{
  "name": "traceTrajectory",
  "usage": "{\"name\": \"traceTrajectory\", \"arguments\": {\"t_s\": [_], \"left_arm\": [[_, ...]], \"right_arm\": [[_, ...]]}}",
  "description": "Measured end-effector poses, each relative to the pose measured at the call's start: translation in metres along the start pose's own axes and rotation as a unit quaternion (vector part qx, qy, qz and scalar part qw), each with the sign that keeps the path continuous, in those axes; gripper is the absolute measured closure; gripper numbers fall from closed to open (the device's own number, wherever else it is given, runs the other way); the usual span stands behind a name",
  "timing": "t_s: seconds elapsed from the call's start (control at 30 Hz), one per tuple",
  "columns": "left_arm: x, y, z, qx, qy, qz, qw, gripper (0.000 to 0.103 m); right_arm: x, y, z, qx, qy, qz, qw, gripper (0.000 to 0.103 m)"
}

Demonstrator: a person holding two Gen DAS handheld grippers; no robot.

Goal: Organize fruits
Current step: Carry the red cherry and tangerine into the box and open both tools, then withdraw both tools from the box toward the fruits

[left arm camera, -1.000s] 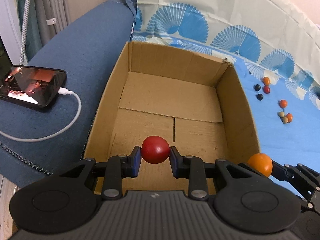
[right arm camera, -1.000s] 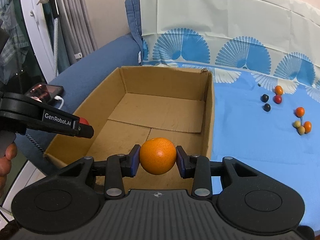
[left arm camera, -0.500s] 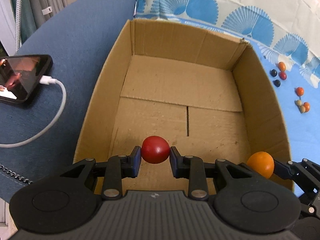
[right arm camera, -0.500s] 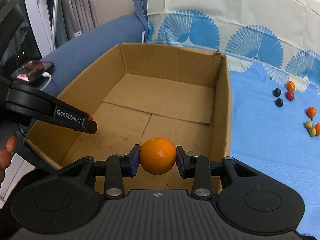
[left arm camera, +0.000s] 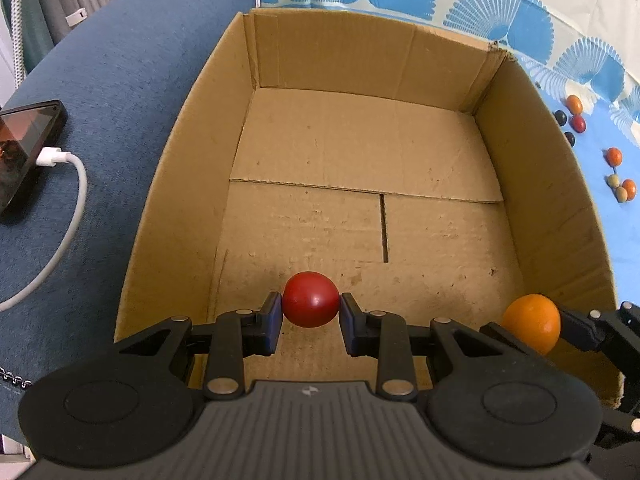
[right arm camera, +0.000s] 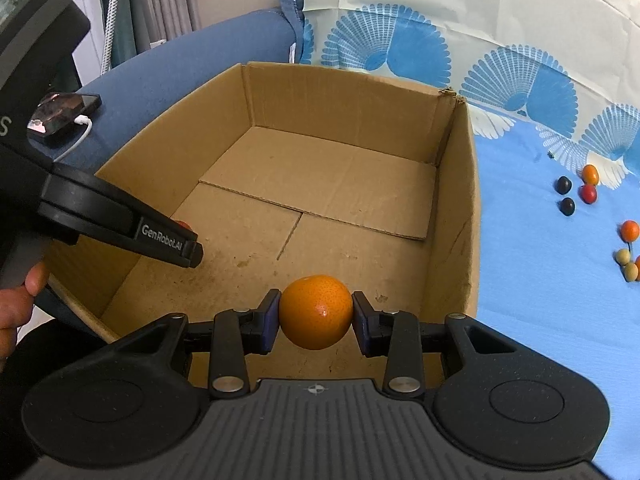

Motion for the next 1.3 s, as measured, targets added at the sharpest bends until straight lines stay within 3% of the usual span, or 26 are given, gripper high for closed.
{"name": "traceTrajectory", "arguments": {"t_s": [0.1, 0.13, 0.17, 0.23, 0.27, 0.3, 0.47, 0.63, 0.77, 0.97, 1.3], "left_arm": [[0.0, -0.001, -0.003, 0.005, 0.004, -0.009, 0.9999, 0.068], [-0.002, -0.002, -0.004, 0.008, 0.011, -0.017, 0.9998, 0.058], [-0.006, -0.004, -0.005, 0.014, 0.02, -0.027, 0.9994, 0.03], [-0.017, -0.008, -0.005, 0.016, 0.018, -0.056, 0.9981, 0.0], [-0.025, -0.01, -0.005, 0.015, 0.015, -0.078, 0.9967, 0.0], [-0.031, -0.012, -0.007, 0.02, 0.018, -0.091, 0.9955, 0.0], [-0.066, -0.011, -0.01, 0.024, 0.02, -0.106, 0.9939, 0.0], [-0.102, 0.011, -0.003, 0.001, 0.008, -0.109, 0.994, 0.0], [-0.133, 0.033, 0.007, -0.008, -0.001, -0.116, 0.9932, 0.0], [-0.166, 0.06, 0.018, -0.034, -0.006, -0.12, 0.9922, 0.0], [-0.215, 0.083, 0.008, -0.034, -0.009, -0.166, 0.9855, 0.0]], "right_arm": [[0.002, -0.002, -0.001, -0.005, -0.001, -0.001, 1.0, 0.063], [0.002, -0.004, -0.001, -0.007, -0.004, -0.001, 1.0, 0.063], [0.001, -0.005, -0.001, -0.009, -0.005, -0.002, 1.0, 0.062], [-0.003, -0.009, -0.003, -0.014, -0.001, -0.01, 1.0, 0.041], [-0.008, -0.012, -0.004, -0.018, 0.005, -0.019, 1.0, 0.024], [-0.011, -0.014, -0.005, -0.021, 0.008, -0.025, 0.999, 0.015], [-0.044, -0.017, -0.008, -0.031, 0.013, -0.035, 0.999, 0.006], [-0.087, -0.005, -0.011, 0.026, 0.029, -0.038, 0.999, 0.004], [-0.125, 0.007, -0.007, 0.071, 0.06, -0.072, 0.993, 0.003], [-0.156, 0.015, 0.005, 0.061, 0.053, -0.09, 0.993, 0.002], [-0.206, 0.028, 0.017, 0.054, 0.048, -0.136, 0.988, 0.001]]}}
Point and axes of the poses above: each gripper's, at about its wrist camera, not at the fingertips, and x roughly the way its jaws point, z to its left, y to its underside, the point moved 5 cm from there along x, roughly the way its jaws point, and after that the axes turned 5 degrees about -z, right-handed, at the moved point
